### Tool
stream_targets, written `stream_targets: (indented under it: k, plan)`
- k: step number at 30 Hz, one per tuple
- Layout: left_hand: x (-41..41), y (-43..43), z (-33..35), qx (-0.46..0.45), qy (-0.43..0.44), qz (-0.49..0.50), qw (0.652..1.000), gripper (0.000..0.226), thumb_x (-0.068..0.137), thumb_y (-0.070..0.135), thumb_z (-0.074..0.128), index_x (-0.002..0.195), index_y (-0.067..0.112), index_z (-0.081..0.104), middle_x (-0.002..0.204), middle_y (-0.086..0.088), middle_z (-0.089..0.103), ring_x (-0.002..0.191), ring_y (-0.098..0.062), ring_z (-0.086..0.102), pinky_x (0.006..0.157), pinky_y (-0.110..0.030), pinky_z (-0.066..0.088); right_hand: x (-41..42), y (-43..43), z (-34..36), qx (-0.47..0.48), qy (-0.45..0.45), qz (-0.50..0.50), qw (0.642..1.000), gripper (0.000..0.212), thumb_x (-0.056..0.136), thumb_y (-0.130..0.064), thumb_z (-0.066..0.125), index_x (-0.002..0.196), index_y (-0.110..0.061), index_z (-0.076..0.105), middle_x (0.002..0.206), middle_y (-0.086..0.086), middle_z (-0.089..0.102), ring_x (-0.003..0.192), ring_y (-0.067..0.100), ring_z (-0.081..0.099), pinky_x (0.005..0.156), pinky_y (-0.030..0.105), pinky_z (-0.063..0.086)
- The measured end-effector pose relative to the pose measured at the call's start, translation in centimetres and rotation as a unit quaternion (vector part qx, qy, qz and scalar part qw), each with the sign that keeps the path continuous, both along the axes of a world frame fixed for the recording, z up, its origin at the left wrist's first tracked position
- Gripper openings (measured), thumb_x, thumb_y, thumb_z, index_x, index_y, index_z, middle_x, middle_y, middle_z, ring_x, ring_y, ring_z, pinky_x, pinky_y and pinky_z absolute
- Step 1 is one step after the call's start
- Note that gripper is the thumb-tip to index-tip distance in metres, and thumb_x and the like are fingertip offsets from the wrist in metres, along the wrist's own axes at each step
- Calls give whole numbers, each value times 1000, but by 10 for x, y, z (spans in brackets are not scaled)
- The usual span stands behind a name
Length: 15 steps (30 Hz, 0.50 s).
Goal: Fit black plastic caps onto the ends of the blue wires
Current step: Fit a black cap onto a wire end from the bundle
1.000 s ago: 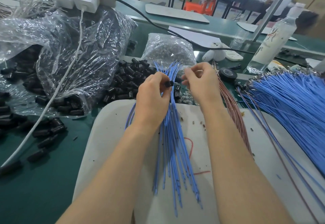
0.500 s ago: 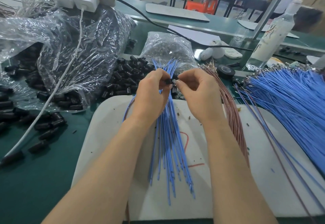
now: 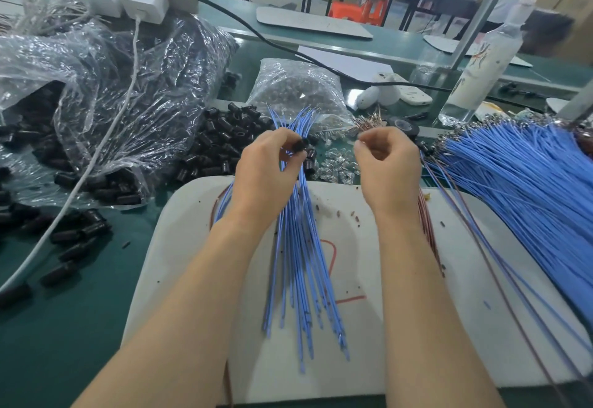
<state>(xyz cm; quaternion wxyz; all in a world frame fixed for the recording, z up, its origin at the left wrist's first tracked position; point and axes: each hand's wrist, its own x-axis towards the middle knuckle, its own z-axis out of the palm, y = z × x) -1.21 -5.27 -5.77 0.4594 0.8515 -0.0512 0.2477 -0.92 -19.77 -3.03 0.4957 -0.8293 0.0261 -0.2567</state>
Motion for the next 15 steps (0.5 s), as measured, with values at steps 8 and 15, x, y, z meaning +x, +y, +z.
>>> stream_targets:
  k: [8, 15]
  plan:
    - [-2, -1, 2, -48, -47, 31, 997, 16, 92, 18, 61, 107, 12, 65, 86, -1, 65, 72, -12, 57, 69, -15, 45, 1, 3, -13, -114, 97, 7, 989, 25, 92, -8, 53, 112, -9, 68, 109, 5, 69, 99, 13, 61, 93, 25, 47]
    - [-2, -9, -3, 19, 36, -55, 998, 16, 88, 9, 61, 103, 11, 67, 91, -4, 68, 84, -20, 62, 80, -32, 49, -6, 20, -8, -62, 38, 140, 987, 11, 86, -14, 67, 96, -12, 71, 86, -3, 71, 80, 8, 66, 78, 19, 51]
